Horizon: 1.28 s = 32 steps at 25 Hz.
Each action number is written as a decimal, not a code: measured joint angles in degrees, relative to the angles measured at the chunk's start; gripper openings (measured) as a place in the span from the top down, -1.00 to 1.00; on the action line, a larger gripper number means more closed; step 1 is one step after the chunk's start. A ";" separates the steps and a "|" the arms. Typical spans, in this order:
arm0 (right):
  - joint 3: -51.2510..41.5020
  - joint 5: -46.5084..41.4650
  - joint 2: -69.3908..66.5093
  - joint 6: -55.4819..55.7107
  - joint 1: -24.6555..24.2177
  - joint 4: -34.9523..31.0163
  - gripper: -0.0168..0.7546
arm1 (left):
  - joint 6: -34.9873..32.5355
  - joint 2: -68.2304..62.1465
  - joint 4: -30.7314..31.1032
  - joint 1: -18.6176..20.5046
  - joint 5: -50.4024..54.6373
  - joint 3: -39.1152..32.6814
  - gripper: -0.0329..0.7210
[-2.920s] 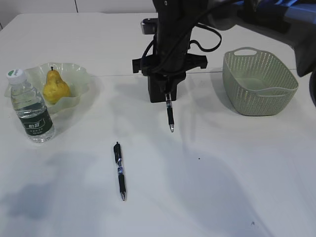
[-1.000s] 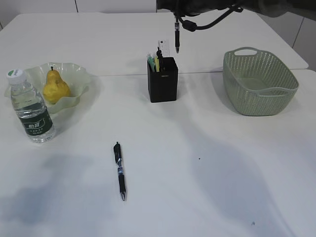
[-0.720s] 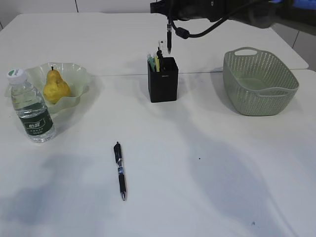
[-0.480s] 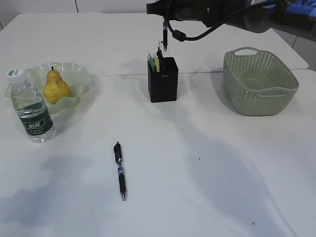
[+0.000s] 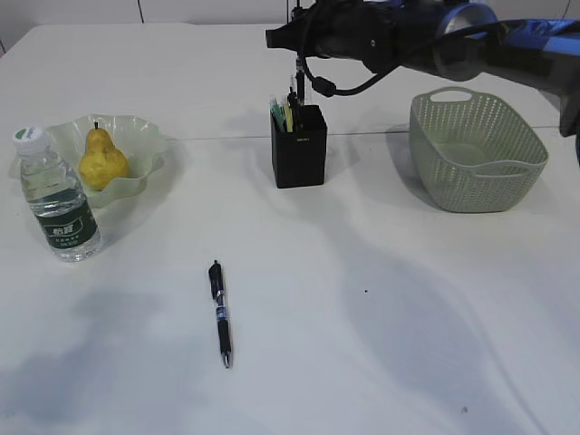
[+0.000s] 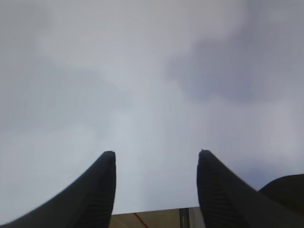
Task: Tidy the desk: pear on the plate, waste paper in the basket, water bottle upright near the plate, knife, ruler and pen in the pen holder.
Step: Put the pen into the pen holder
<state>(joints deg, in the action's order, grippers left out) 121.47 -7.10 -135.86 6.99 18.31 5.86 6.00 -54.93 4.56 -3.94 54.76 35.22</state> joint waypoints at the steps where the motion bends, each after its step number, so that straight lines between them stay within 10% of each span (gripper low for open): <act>1: 0.00 0.00 -0.10 0.00 0.00 0.09 0.56 | 0.00 0.00 0.00 0.00 0.13 0.00 -0.11; 32: -14.67 14.76 -0.22 -0.10 0.00 3.19 0.56 | 0.00 0.00 0.00 0.00 3.41 0.00 -0.10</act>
<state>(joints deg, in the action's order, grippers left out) 106.80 7.65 -136.08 6.88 18.31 9.06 6.00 -54.93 4.56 -3.94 58.18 35.22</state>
